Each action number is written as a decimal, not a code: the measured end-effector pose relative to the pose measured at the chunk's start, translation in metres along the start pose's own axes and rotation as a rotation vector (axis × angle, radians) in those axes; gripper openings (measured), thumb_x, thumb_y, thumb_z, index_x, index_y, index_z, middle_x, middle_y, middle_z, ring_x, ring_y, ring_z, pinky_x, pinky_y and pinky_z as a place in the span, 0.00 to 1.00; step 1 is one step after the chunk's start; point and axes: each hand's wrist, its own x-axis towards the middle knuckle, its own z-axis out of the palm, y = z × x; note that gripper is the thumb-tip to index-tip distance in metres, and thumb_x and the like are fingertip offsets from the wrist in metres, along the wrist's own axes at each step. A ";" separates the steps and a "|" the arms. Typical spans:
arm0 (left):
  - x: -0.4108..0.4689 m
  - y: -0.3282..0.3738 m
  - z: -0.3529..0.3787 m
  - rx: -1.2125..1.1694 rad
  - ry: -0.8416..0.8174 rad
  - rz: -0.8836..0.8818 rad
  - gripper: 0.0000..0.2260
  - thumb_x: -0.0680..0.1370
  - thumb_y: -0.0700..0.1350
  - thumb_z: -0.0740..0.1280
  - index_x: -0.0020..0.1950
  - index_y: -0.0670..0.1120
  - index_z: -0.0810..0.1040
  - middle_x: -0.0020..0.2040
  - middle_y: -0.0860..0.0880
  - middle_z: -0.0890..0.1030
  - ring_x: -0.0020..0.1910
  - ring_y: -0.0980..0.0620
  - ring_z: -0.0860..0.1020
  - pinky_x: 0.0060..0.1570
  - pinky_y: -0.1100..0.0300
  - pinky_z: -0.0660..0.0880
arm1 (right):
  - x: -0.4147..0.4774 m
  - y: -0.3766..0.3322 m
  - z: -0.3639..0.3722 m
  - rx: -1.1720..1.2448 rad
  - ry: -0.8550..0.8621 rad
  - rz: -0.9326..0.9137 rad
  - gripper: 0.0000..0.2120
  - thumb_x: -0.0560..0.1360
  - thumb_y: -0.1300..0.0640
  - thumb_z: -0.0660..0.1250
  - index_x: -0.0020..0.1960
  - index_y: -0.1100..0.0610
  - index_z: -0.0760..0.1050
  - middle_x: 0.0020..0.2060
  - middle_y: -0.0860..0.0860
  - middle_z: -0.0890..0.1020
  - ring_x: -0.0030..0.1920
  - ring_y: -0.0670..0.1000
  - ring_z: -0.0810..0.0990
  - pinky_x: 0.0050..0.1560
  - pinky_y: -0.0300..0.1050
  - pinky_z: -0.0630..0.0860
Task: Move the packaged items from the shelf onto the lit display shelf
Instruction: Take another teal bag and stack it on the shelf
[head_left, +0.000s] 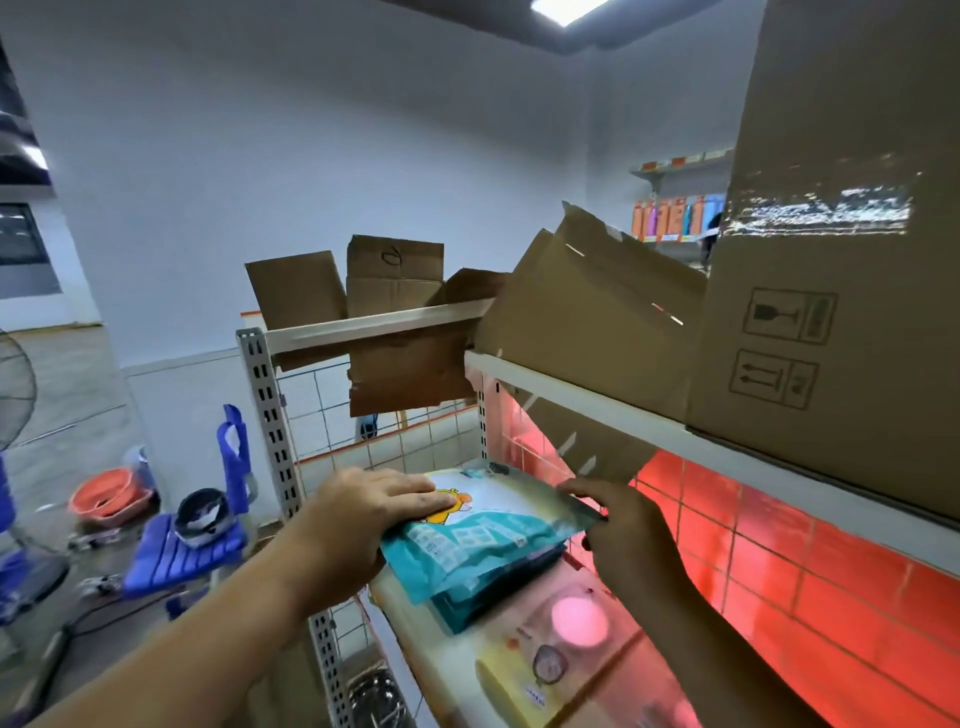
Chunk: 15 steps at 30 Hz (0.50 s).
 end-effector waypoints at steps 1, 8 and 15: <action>0.001 -0.007 0.008 0.001 -0.012 -0.002 0.30 0.76 0.50 0.75 0.74 0.67 0.69 0.69 0.63 0.76 0.66 0.61 0.76 0.62 0.56 0.76 | 0.004 0.005 0.006 -0.021 0.019 -0.012 0.27 0.65 0.73 0.64 0.51 0.45 0.85 0.48 0.41 0.83 0.45 0.39 0.77 0.47 0.32 0.71; 0.016 -0.056 0.071 -0.030 -0.041 0.025 0.34 0.73 0.48 0.77 0.75 0.66 0.69 0.69 0.62 0.76 0.62 0.58 0.76 0.55 0.51 0.77 | 0.015 0.039 0.050 0.066 -0.019 0.146 0.32 0.66 0.76 0.57 0.50 0.44 0.84 0.49 0.42 0.84 0.37 0.47 0.82 0.37 0.44 0.78; 0.020 -0.114 0.147 -0.049 -0.080 0.078 0.20 0.81 0.62 0.52 0.72 0.66 0.71 0.66 0.60 0.79 0.60 0.53 0.80 0.52 0.53 0.77 | 0.037 0.062 0.113 -0.006 0.010 0.209 0.31 0.61 0.75 0.61 0.42 0.39 0.83 0.46 0.38 0.84 0.50 0.39 0.81 0.53 0.33 0.75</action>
